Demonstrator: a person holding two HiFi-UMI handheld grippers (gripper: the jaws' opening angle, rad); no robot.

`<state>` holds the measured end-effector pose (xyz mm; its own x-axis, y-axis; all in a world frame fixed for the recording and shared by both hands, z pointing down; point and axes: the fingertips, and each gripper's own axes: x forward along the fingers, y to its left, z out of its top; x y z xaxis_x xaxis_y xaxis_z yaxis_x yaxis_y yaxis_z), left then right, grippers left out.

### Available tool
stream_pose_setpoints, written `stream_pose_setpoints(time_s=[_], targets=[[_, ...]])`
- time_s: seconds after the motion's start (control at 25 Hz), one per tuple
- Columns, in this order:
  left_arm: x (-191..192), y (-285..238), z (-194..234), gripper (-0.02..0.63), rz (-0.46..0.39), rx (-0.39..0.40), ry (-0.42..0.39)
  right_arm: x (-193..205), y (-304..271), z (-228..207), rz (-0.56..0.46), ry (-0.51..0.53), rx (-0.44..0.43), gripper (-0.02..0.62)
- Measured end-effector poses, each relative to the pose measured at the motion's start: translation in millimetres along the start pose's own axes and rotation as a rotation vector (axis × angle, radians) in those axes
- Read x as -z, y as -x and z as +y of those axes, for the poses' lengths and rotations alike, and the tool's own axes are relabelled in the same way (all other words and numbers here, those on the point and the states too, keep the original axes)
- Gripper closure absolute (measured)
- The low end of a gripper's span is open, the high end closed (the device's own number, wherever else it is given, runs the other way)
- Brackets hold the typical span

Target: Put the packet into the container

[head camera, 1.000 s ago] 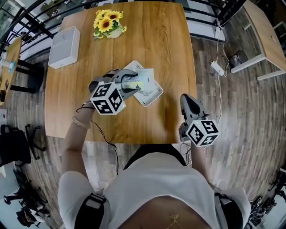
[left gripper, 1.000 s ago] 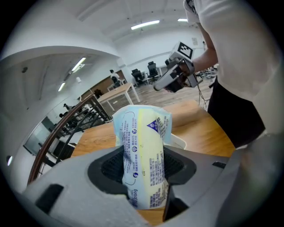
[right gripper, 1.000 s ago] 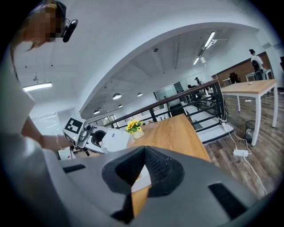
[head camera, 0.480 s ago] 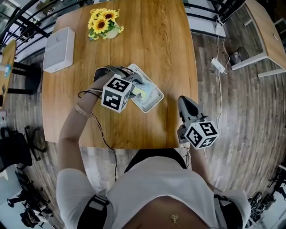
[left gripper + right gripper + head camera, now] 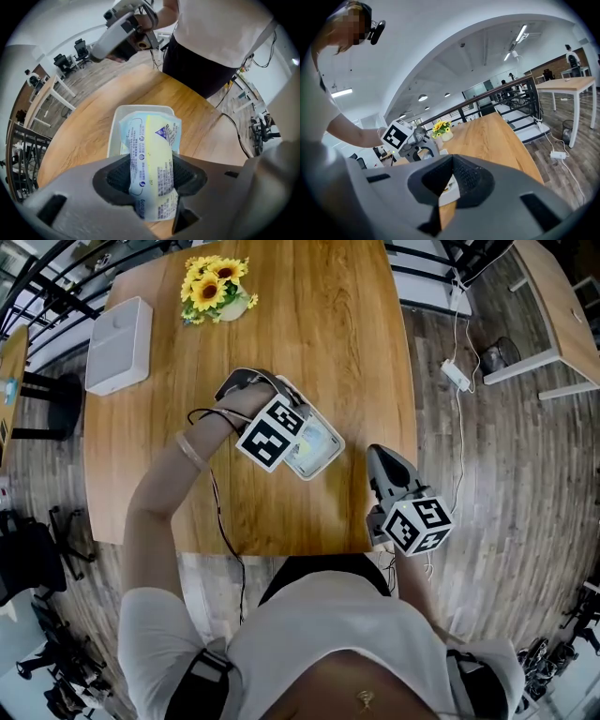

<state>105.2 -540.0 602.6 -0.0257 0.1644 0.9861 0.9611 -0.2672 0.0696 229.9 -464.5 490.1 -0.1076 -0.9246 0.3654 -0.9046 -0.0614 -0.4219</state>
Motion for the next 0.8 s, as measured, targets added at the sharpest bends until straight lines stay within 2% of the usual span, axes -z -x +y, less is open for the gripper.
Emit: stream_pose_setpoints(time_s=[0.12, 0.24, 0.52, 0.64, 0.8], targets=[[1.9, -16.9, 0.9, 0.391, 0.031, 0.025, -0.050, 1.1, -1.7, -0.4, 0.003, 0.003, 0.006, 0.584], [1.8, -25.2, 4.2, 0.391, 0.011, 0.036, -0.049, 4.0, -1.7, -1.3, 0.004, -0.002, 0.016, 0.584], [1.1, -31.6, 9.2, 0.345, -0.073, 0.042, 0.024, 7.2, -2.9, -8.5, 0.006, -0.008, 0.045, 0.584], [-0.7, -31.1, 7.8, 0.316, -0.078, 0.052, 0.046, 5.5, -3.8, -8.8, 0.007, -0.003, 0.042, 0.584], [-3.5, -22.1, 6.9, 0.314, -0.079, 0.083, 0.085, 2.2, -4.7, -5.9, -0.008, -0.009, 0.019, 0.584]])
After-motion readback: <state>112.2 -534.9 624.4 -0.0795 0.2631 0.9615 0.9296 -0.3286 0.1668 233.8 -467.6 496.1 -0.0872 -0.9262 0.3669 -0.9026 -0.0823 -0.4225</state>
